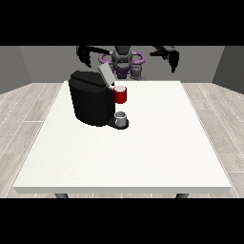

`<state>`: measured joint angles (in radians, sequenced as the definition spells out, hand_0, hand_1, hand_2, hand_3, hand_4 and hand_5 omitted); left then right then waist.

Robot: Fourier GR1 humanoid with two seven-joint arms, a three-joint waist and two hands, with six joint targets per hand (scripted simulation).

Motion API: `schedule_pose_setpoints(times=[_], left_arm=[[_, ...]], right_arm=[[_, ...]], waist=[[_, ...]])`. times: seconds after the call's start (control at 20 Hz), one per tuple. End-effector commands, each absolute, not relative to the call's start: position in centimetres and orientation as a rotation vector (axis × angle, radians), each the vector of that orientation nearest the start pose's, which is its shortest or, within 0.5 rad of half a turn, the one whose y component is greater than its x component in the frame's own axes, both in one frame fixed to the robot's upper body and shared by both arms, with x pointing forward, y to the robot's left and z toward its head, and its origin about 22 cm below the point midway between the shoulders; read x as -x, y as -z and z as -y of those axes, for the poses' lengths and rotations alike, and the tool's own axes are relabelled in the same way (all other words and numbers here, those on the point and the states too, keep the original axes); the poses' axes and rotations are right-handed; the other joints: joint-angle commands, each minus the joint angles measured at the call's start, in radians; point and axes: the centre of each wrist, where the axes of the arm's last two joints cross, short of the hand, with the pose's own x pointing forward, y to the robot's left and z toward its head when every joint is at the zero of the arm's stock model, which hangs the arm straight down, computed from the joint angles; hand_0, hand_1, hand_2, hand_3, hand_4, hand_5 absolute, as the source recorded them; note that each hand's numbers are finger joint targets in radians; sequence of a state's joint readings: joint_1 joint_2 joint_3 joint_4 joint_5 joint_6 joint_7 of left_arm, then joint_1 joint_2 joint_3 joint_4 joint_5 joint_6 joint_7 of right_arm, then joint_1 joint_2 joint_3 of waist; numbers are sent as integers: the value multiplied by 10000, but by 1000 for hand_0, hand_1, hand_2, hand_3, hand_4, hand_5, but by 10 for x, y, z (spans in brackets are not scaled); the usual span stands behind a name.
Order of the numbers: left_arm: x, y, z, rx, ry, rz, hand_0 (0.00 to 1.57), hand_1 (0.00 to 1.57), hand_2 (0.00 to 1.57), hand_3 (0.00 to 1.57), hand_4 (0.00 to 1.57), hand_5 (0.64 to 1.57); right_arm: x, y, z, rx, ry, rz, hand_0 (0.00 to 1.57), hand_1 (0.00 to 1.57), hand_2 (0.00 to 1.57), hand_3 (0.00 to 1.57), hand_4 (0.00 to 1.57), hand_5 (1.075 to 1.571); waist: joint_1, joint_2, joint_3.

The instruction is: Insert the coffee pod into the coffee machine and close the lid

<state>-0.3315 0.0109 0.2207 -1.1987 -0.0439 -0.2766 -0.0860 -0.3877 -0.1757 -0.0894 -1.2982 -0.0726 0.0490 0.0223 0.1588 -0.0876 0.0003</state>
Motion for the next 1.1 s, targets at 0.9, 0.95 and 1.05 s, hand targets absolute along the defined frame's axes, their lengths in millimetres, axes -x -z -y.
schedule_pose_setpoints(times=[0.9,0.95,1.05], left_arm=[[-306,-25,-282,249,1149,16512,0,0,0,0,0,1571],[-293,-15,-277,612,1328,16552,0,0,0,0,0,1571],[-290,-12,-275,869,1398,16927,0,0,0,0,0,1571]], right_arm=[[-375,-63,212,-476,-2713,16662,0,0,0,0,0,1571],[-378,-64,210,15,-2682,16747,0,0,0,0,40,1571],[-380,-58,222,-5,-2387,17065,0,0,0,0,0,1571]], waist=[[-735,1233,-4],[-382,1150,-4],[-302,1525,-3]])
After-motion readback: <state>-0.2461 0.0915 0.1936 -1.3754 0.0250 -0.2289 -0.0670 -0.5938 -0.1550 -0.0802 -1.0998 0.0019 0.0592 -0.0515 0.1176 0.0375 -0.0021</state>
